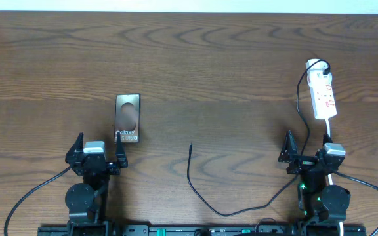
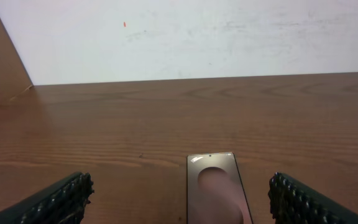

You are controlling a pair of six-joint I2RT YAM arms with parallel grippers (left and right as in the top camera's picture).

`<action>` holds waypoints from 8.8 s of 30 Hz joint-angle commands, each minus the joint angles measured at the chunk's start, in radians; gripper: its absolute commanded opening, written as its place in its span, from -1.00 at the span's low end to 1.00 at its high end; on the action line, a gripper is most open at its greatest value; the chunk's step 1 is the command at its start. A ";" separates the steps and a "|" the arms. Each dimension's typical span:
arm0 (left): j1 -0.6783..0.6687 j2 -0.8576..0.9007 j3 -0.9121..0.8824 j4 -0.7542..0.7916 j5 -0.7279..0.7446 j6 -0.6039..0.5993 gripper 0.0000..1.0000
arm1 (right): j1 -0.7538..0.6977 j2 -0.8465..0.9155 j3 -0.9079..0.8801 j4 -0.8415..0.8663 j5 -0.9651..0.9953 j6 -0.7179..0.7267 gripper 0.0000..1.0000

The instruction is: Plug charger to phone and switch on socket

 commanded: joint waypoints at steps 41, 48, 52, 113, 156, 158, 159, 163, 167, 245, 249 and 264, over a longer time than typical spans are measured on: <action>-0.003 -0.005 -0.018 -0.034 -0.005 0.006 0.85 | 0.004 -0.006 -0.002 -0.005 0.008 -0.014 0.99; -0.003 -0.005 -0.018 -0.034 -0.005 0.006 0.86 | 0.004 -0.006 -0.002 -0.005 0.008 -0.014 0.98; -0.003 -0.005 -0.018 -0.034 -0.005 0.006 0.85 | 0.004 -0.006 -0.002 -0.005 0.008 -0.014 0.99; -0.003 -0.005 -0.014 -0.015 -0.012 0.002 0.86 | 0.004 -0.006 -0.002 -0.005 0.008 -0.014 0.99; -0.003 1.661 1.573 -1.006 0.071 -0.029 0.86 | 0.004 -0.006 -0.002 -0.005 0.008 -0.015 0.98; -0.003 1.678 1.572 -1.014 0.070 -0.040 0.86 | 0.004 -0.006 -0.002 -0.005 0.008 -0.014 0.99; -0.003 1.683 1.572 -1.020 0.071 -0.040 0.86 | 0.004 -0.006 -0.002 -0.005 0.008 -0.014 0.99; -0.003 1.696 1.570 -1.024 0.071 -0.040 0.72 | 0.004 -0.006 -0.002 -0.005 0.008 -0.014 0.99; -0.003 1.696 1.568 -1.022 0.071 -0.037 -0.39 | 0.004 -0.006 -0.002 -0.005 0.008 -0.014 0.99; -0.039 1.984 1.357 -0.835 0.112 -0.092 0.98 | 0.004 -0.005 -0.002 -0.005 0.008 -0.014 0.99; -0.039 1.984 1.357 -0.826 0.112 -0.092 0.98 | 0.004 -0.005 -0.002 -0.005 0.008 -0.015 0.99; -0.044 1.984 1.357 -0.819 0.116 -0.092 0.97 | 0.004 -0.005 -0.002 -0.005 0.008 -0.014 0.98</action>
